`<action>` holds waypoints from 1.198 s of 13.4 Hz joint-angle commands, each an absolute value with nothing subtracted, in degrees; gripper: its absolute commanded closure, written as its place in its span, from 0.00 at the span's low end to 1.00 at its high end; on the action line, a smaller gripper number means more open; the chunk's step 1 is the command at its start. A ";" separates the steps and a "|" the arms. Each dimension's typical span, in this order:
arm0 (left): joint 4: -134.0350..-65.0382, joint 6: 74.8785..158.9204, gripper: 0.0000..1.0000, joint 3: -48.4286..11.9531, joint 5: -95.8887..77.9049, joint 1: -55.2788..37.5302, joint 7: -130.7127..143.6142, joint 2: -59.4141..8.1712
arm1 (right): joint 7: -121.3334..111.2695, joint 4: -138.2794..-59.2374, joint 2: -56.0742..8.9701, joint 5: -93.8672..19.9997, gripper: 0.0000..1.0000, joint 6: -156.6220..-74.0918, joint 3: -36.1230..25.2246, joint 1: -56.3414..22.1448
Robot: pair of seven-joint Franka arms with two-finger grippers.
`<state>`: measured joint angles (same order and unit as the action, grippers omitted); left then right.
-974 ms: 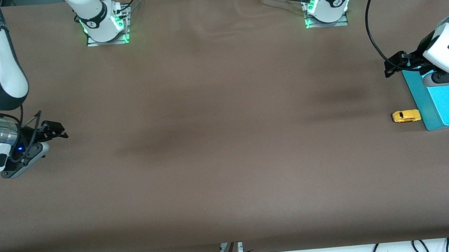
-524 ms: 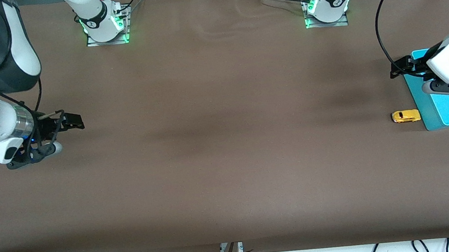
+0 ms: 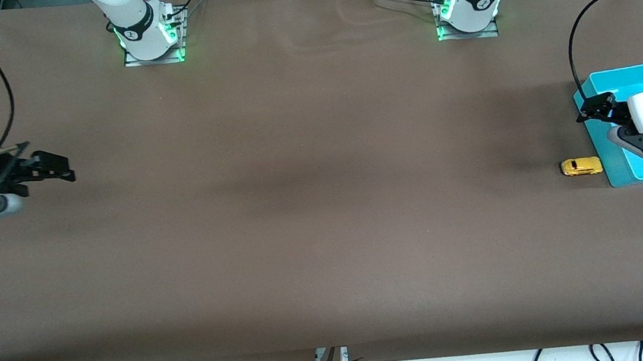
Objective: Wind and store yellow beetle car
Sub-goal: 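Lower the left gripper onto the stopped car beside the cyan box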
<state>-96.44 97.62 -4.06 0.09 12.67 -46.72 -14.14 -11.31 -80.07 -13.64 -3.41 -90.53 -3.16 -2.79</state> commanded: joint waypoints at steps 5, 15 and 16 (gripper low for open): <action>-112.22 118.80 0.00 -4.57 7.88 17.49 -68.90 -14.67 | -12.13 -80.95 -8.44 7.54 0.00 -91.05 -4.31 -1.49; -118.74 147.39 0.00 -4.57 13.36 24.43 -87.97 -27.15 | -5.54 -83.85 -6.24 3.25 0.00 -86.49 -1.14 -0.35; -118.74 147.57 0.00 -4.48 13.36 24.52 -88.07 -27.25 | -5.71 -83.59 -7.11 3.25 0.00 -86.48 -1.32 -0.53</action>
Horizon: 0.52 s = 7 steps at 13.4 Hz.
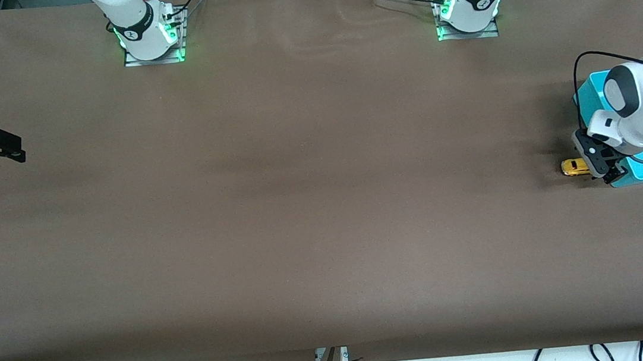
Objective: Wind and store yellow beetle car
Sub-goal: 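Lower the left gripper onto the stopped car beside the cyan box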
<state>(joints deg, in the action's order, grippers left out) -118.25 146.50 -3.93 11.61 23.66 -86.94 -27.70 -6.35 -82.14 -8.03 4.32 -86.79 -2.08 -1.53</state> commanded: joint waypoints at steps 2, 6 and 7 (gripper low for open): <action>-118.74 149.14 0.02 -4.57 15.10 24.52 -88.07 -27.86 | -5.80 -82.88 -7.82 3.25 0.00 -86.48 -1.41 -0.62; -118.56 150.12 0.61 -4.57 15.56 25.22 -88.15 -28.92 | -5.71 -82.79 -7.91 3.25 0.00 -86.48 -1.32 -0.70; -118.56 150.12 0.74 -4.57 15.56 25.22 -88.15 -28.92 | -5.80 -82.79 -7.91 3.25 0.00 -86.48 -1.32 -0.53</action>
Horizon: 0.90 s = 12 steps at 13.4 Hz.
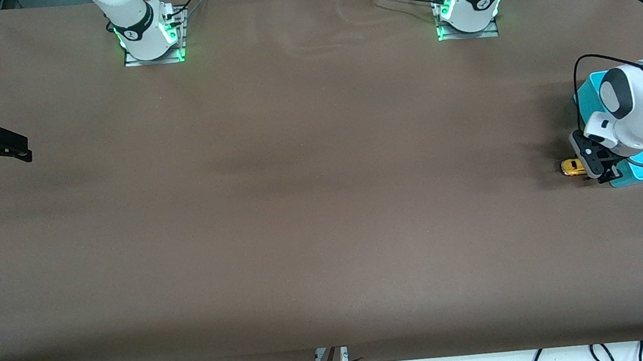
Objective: Wind and store yellow beetle car
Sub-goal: 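Grasp the car with the left gripper and lift it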
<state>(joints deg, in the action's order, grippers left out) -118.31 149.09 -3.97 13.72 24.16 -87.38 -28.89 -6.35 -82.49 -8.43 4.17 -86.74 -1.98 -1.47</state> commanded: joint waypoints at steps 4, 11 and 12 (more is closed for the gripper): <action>-118.39 149.24 0.85 -5.01 15.47 25.22 -88.07 -27.61 | -5.71 -82.79 -7.82 3.25 0.00 -86.48 -1.32 -0.70; -112.25 121.86 0.85 -11.68 11.51 24.87 -86.31 -17.33 | -5.89 -82.79 -7.91 3.34 0.00 -86.48 -1.41 -0.53; -109.97 116.86 0.85 -11.86 11.60 24.87 -86.48 -16.53 | -5.89 -82.79 -7.91 3.34 0.00 -86.48 -1.41 -0.53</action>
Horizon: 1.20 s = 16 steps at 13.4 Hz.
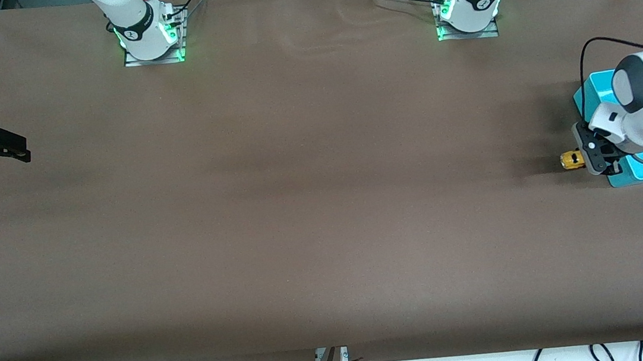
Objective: Wind and store yellow beetle car
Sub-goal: 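Grasp the car with the left gripper and lift it, then lower the car into the cyan box and open the left gripper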
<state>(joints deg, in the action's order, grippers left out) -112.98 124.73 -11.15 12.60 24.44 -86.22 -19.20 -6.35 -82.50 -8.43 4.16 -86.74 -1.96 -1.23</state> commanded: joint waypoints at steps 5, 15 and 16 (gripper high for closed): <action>-107.49 106.35 0.84 -11.25 13.88 31.61 -95.42 -13.89 | -5.71 -82.79 -7.91 3.34 0.00 -86.48 -1.32 -0.70; -124.27 136.03 0.84 -11.43 17.22 51.23 -110.92 -17.04 | -5.71 -82.71 -7.91 3.25 0.00 -86.66 -1.41 -0.53; -124.28 137.10 0.83 -11.43 18.18 51.59 -110.92 -18.53 | -5.71 -82.71 -7.91 3.25 0.00 -86.75 -1.32 -0.53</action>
